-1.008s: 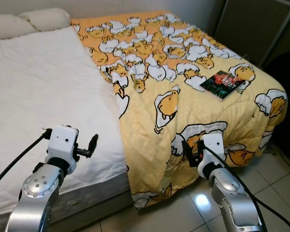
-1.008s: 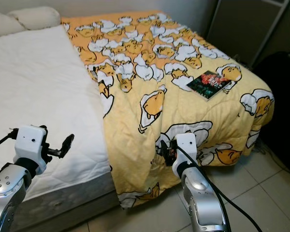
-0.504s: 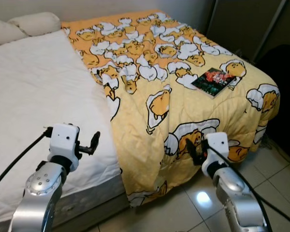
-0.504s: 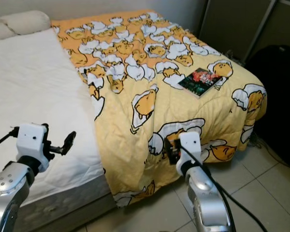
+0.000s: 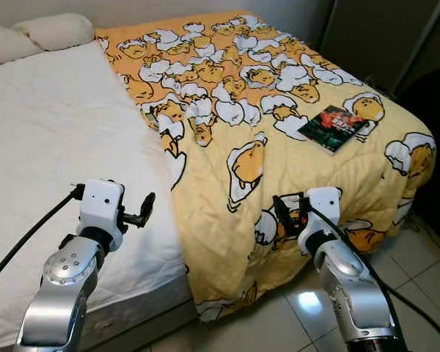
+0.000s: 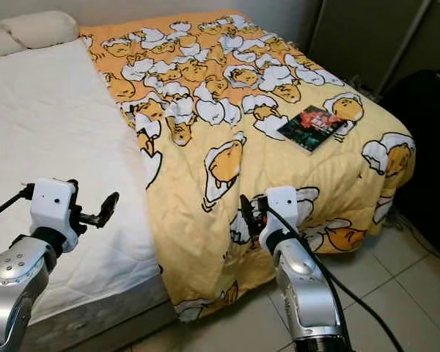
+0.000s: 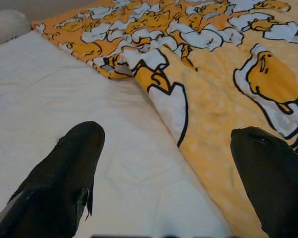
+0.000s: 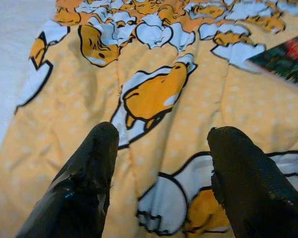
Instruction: Clean up the room
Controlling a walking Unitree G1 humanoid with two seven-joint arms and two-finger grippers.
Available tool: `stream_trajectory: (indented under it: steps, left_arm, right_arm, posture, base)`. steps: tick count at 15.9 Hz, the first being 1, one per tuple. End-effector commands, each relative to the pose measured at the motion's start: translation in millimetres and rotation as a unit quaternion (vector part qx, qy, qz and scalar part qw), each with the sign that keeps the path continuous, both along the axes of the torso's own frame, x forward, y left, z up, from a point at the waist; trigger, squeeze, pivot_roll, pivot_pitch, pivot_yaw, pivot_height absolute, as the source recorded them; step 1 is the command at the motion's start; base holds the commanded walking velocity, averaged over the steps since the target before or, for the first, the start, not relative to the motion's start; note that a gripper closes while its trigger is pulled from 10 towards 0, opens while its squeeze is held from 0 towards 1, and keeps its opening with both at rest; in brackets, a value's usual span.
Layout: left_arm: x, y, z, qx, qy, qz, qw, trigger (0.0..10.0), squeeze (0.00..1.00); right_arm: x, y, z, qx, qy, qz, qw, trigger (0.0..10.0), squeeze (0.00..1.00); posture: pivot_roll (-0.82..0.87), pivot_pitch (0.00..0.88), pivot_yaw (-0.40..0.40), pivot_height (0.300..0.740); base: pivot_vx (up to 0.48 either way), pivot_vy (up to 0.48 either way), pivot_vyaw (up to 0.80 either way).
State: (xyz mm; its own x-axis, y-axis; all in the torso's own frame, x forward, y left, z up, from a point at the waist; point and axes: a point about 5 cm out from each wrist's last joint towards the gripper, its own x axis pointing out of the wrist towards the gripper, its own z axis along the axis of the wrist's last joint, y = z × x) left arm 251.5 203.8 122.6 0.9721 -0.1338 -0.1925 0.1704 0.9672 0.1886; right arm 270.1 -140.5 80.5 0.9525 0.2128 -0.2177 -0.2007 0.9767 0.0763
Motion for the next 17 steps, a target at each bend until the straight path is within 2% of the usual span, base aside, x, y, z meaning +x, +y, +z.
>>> stream_trajectory:
  steps: [1, 6, 8, 17]
  left_arm:
    - [2.8, -0.8, 1.0, 0.004, 0.000, -0.004, 1.000, 10.0, 0.00]
    - [4.1, 1.5, 1.3, 0.005, 0.000, -0.005, 1.000, 10.0, 0.00]
    - [3.7, 1.4, 0.7, 0.004, 0.001, -0.006, 1.000, 10.0, 0.00]
    - [2.9, 1.7, -1.4, 0.003, 0.002, -0.007, 1.000, 10.0, 0.00]
  right_arm:
    - [3.9, -0.8, 2.1, 0.020, -0.001, -0.009, 1.000, 10.0, 0.00]
    - [4.7, 0.3, -0.4, 0.032, 0.010, -0.011, 0.999, 10.0, 0.00]
    - [3.6, 1.9, -1.3, 0.028, 0.012, 0.004, 1.000, 10.0, 0.00]
    - [2.3, 3.1, -4.3, 0.008, 0.017, 0.017, 1.000, 10.0, 0.00]
  posture:
    - [-0.04, 0.000, 0.000, 0.740]
    - [-0.04, 0.000, 0.004, 0.740]
    - [-0.04, 0.000, 0.004, 0.740]
    - [-0.05, 0.000, 0.003, 0.740]
  base:
    - [0.322, 0.000, 0.00]
    - [0.322, 0.000, 0.00]
    - [0.321, 0.000, -0.80]
    - [0.318, 0.000, 0.00]
